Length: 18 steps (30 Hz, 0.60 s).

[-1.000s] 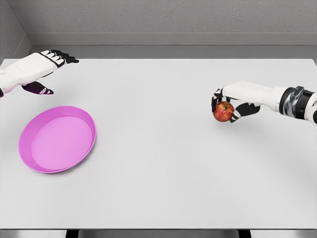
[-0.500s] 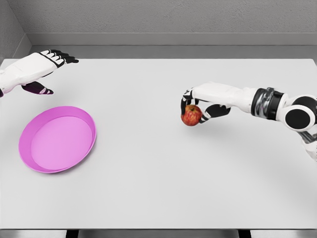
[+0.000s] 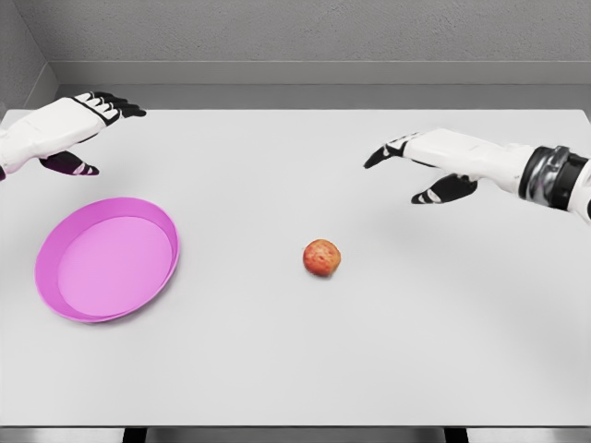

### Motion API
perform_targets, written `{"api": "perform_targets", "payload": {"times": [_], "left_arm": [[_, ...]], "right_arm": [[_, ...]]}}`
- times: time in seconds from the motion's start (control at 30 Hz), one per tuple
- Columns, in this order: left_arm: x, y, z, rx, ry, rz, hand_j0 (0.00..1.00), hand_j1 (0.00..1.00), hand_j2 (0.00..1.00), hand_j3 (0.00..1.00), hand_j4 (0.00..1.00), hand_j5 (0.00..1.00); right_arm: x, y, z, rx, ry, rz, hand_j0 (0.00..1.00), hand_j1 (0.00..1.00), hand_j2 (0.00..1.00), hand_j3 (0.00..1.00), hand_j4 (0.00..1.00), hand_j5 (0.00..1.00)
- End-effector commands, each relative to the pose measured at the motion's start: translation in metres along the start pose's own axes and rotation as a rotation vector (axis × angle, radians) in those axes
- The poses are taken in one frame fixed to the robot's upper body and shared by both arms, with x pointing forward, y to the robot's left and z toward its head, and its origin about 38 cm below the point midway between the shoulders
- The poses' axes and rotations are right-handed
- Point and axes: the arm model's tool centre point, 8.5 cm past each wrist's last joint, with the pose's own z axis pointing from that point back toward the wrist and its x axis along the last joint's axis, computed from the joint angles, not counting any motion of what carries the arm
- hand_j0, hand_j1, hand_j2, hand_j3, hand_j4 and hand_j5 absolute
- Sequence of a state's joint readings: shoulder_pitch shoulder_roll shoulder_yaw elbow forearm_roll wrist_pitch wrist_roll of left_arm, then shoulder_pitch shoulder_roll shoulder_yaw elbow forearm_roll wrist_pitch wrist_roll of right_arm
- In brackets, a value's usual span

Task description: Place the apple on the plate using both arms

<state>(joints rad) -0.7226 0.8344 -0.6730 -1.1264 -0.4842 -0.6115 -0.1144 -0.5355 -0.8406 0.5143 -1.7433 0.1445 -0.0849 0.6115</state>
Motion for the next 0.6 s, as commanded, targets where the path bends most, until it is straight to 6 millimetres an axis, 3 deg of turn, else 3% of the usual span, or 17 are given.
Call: {"api": "perform_targets", "payload": {"times": [0.0, 0.07, 0.27, 0.33, 0.5, 0.57], "left_arm": [[0.001, 0.001, -0.001, 0.004, -0.002, 0.001, 1.00, 1.00, 1.00, 1.00, 1.00, 1.00], [0.006, 0.003, -0.004, 0.000, -0.018, -0.022, 1.00, 1.00, 1.00, 1.00, 1.00, 1.00], [0.100, 0.024, -0.055, 0.032, -0.288, -0.189, 1.00, 1.00, 1.00, 1.00, 1.00, 1.00], [0.123, 0.026, -0.068, 0.034, -0.354, -0.206, 1.00, 1.00, 1.00, 1.00, 1.00, 1.00], [0.191, 0.018, -0.103, -0.048, -0.545, -0.258, 1.00, 1.00, 1.00, 1.00, 1.00, 1.00], [0.203, 0.012, -0.108, -0.069, -0.589, -0.238, 1.00, 1.00, 1.00, 1.00, 1.00, 1.00]], "right_arm": [[-0.026, -0.053, 0.054, -0.138, 0.117, 0.045, 1.00, 1.00, 1.00, 1.00, 1.00, 1.00], [-0.031, -0.055, 0.067, -0.150, 0.129, 0.057, 1.00, 1.00, 1.00, 1.00, 1.00, 1.00], [-0.021, -0.055, 0.071, -0.129, 0.053, 0.149, 1.00, 1.00, 1.00, 1.00, 1.00, 1.00], [-0.023, -0.047, 0.069, -0.114, 0.055, 0.138, 1.00, 1.00, 1.00, 1.00, 1.00, 1.00], [-0.026, -0.037, 0.068, -0.097, 0.060, 0.113, 1.00, 1.00, 1.00, 1.00, 1.00, 1.00], [-0.026, -0.037, 0.068, -0.097, 0.061, 0.113, 1.00, 1.00, 1.00, 1.00, 1.00, 1.00]]}}
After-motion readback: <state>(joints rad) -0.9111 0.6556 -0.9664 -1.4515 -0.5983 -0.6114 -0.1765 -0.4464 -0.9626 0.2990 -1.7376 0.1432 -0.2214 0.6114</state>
